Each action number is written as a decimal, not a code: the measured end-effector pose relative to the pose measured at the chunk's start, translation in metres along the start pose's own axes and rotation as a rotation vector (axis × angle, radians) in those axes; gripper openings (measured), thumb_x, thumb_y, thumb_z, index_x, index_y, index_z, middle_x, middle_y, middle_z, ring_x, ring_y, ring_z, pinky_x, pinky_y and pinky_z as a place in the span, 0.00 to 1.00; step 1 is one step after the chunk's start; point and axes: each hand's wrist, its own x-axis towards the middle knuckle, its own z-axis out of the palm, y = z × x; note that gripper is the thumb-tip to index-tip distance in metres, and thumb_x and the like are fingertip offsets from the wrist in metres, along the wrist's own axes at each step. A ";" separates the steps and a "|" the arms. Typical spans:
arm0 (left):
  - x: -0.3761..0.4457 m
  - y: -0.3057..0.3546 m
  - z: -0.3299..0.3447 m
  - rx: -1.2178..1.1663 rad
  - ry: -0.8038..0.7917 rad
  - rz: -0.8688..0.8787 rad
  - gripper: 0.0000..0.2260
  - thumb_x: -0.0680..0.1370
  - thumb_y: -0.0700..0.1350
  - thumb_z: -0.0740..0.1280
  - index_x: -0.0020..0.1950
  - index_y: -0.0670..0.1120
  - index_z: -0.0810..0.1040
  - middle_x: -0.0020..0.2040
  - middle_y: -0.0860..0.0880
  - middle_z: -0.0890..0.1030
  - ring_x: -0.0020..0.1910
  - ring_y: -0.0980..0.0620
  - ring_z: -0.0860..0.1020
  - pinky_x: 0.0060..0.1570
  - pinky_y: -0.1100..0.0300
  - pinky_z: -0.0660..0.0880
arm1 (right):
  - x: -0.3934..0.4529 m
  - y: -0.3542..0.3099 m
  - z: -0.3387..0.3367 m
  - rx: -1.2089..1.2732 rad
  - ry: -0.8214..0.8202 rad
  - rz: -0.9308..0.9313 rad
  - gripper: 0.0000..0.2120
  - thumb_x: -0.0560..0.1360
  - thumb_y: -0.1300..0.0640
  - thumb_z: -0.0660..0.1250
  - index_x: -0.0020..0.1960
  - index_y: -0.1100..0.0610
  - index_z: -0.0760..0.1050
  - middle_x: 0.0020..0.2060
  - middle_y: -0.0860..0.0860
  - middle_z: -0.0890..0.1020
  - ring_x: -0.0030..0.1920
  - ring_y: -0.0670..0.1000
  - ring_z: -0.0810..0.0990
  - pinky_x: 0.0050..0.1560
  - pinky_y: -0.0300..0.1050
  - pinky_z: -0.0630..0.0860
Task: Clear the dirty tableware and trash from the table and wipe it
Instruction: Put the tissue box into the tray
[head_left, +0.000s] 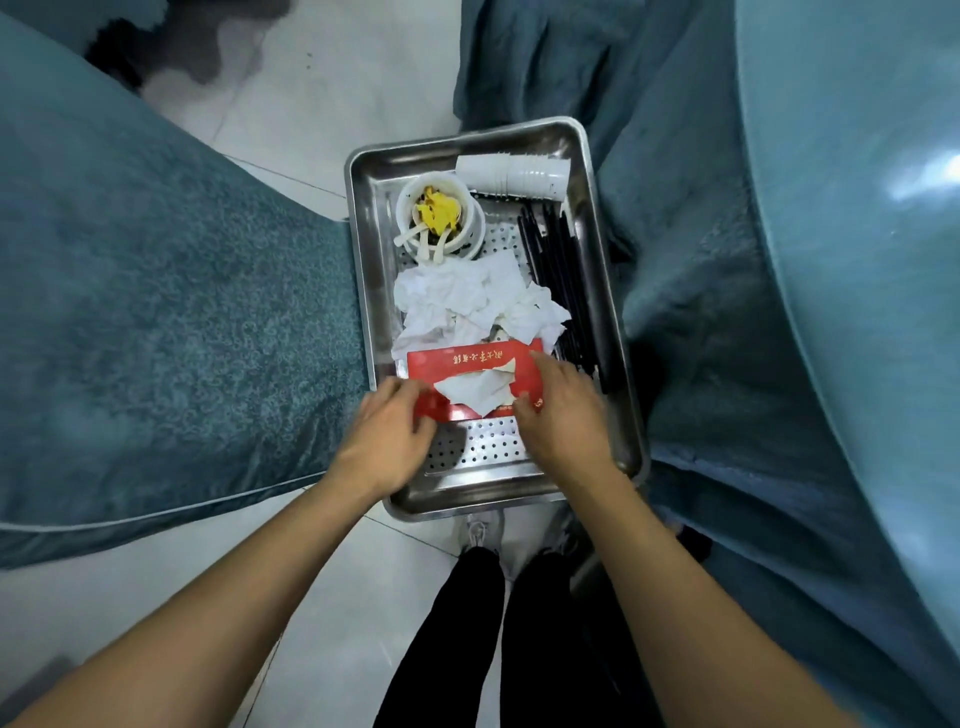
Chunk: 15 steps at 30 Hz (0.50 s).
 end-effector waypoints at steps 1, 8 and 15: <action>-0.007 0.008 -0.009 0.031 0.017 0.029 0.17 0.81 0.45 0.62 0.70 0.47 0.73 0.65 0.46 0.72 0.66 0.42 0.71 0.70 0.45 0.67 | -0.006 -0.008 -0.008 -0.021 0.029 -0.033 0.24 0.78 0.55 0.64 0.73 0.54 0.67 0.66 0.53 0.76 0.63 0.56 0.73 0.65 0.51 0.67; -0.056 0.079 -0.075 0.166 0.151 0.228 0.18 0.82 0.48 0.60 0.72 0.47 0.71 0.68 0.46 0.72 0.64 0.44 0.70 0.66 0.45 0.69 | -0.046 -0.057 -0.084 -0.084 0.203 -0.117 0.21 0.79 0.52 0.62 0.71 0.54 0.70 0.66 0.52 0.76 0.62 0.57 0.74 0.63 0.55 0.70; -0.088 0.164 -0.125 0.195 0.223 0.413 0.17 0.82 0.48 0.60 0.71 0.49 0.72 0.69 0.46 0.72 0.67 0.44 0.69 0.68 0.46 0.67 | -0.080 -0.071 -0.182 -0.068 0.374 -0.090 0.23 0.76 0.55 0.63 0.71 0.55 0.71 0.65 0.54 0.76 0.63 0.59 0.73 0.64 0.57 0.68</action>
